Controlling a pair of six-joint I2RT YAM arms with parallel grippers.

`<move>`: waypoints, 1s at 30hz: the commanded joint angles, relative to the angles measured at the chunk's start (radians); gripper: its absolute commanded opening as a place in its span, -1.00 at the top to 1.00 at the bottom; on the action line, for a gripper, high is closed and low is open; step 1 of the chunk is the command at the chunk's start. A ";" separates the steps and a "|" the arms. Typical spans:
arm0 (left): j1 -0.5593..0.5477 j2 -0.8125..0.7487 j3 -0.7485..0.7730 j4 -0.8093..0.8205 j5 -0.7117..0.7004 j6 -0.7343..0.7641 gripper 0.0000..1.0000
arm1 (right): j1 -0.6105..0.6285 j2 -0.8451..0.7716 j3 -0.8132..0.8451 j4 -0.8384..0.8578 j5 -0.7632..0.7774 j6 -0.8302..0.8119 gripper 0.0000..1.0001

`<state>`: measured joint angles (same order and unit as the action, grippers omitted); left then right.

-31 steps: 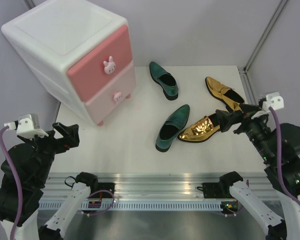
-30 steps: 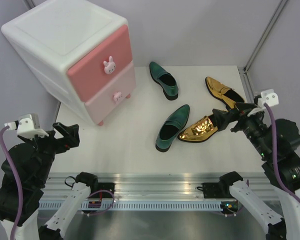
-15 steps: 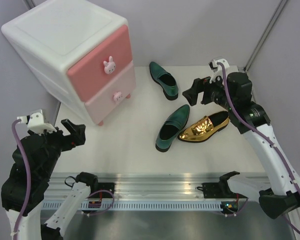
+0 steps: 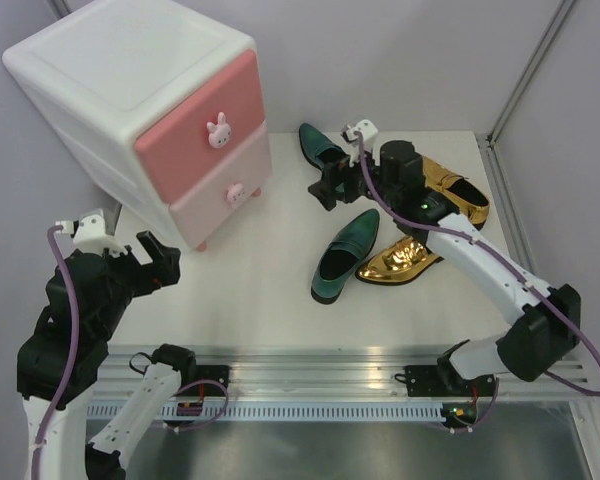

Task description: Place and organize the shoes in the shoe cabinet

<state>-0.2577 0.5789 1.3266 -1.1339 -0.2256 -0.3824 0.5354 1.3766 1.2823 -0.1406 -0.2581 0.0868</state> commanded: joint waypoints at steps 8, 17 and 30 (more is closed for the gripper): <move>-0.003 0.033 -0.026 -0.009 -0.004 -0.030 -0.99 | 0.159 0.323 0.124 0.279 -0.009 -0.067 -0.96; -0.003 0.016 -0.026 -0.020 -0.029 -0.039 -0.99 | 0.267 0.562 0.305 0.368 0.091 -0.052 -0.96; -0.003 0.001 -0.023 -0.043 -0.047 -0.050 -0.99 | 0.298 0.753 0.495 0.342 0.123 -0.012 -0.83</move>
<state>-0.2577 0.5907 1.3022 -1.1664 -0.2436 -0.4030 0.8276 2.1059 1.7077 0.1776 -0.1329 0.0639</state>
